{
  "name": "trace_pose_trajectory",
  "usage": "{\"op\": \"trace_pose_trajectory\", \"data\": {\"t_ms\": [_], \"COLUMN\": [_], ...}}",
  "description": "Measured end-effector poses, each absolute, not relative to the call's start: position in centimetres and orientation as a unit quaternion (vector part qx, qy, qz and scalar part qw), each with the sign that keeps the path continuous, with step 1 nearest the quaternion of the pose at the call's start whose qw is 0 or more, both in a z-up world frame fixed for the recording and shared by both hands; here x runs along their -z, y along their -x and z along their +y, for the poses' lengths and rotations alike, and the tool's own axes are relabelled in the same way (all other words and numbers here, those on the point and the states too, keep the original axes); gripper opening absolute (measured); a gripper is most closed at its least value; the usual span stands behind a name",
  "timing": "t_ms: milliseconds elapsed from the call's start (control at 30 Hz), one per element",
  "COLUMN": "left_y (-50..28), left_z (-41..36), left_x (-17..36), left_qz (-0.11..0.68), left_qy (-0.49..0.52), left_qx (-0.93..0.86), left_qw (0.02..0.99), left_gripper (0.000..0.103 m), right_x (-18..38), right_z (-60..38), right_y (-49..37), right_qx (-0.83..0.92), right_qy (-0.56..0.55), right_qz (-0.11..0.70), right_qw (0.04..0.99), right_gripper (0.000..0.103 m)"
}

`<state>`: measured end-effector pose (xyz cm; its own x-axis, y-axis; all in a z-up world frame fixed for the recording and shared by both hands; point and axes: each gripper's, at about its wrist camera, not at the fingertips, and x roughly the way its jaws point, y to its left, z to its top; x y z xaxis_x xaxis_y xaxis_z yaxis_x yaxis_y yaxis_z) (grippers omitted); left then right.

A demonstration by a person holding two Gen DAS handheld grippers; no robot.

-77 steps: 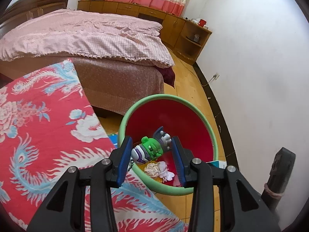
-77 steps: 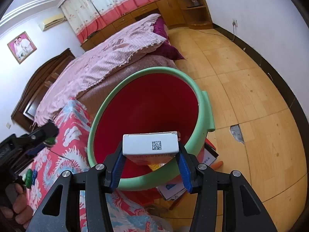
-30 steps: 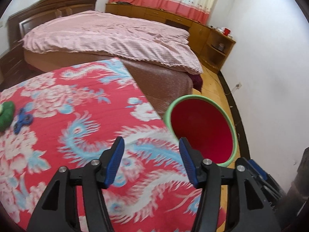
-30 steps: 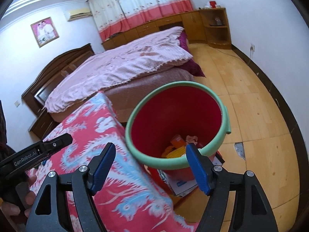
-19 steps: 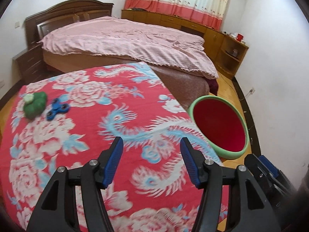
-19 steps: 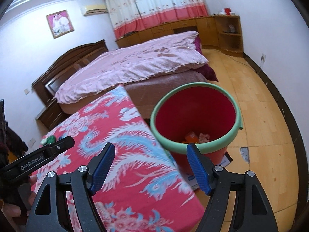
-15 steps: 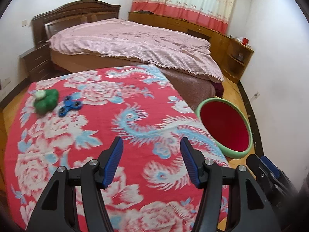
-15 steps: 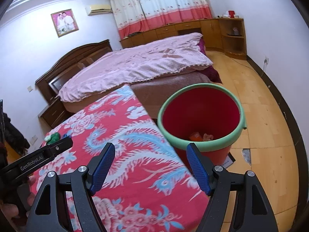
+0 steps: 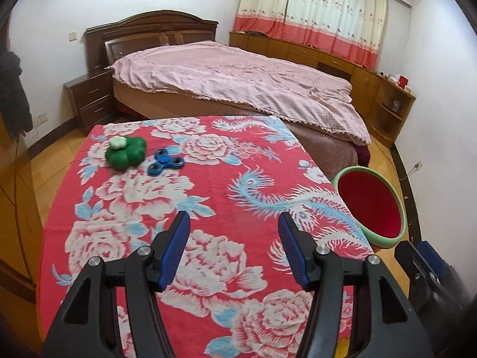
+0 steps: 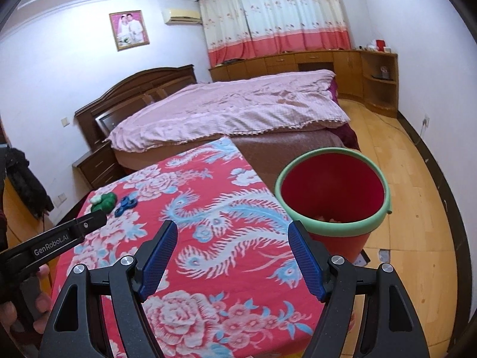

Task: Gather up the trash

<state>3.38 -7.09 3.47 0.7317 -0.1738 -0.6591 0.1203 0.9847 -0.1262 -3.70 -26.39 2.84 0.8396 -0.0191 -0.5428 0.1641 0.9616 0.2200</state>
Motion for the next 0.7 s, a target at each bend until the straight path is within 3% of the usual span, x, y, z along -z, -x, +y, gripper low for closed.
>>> {"op": "trace_pose_trajectory", "data": {"t_ms": [700], "left_y": [-2.5], "left_z": [-5.4], "left_x": [-3.7], "left_qz": [0.349], "left_qy": [0.044], "left_qx": [0.052], "left_qw": [0.935], "left_gripper": [0.061], "right_x": [-2.8], "right_z": [-25.6], "right_y": [3.9], "right_qx": [0.044], "right_qy": [-0.129], "right_qz": [0.284], "right_qw": [0.949], "right_gripper": [0.078]}}
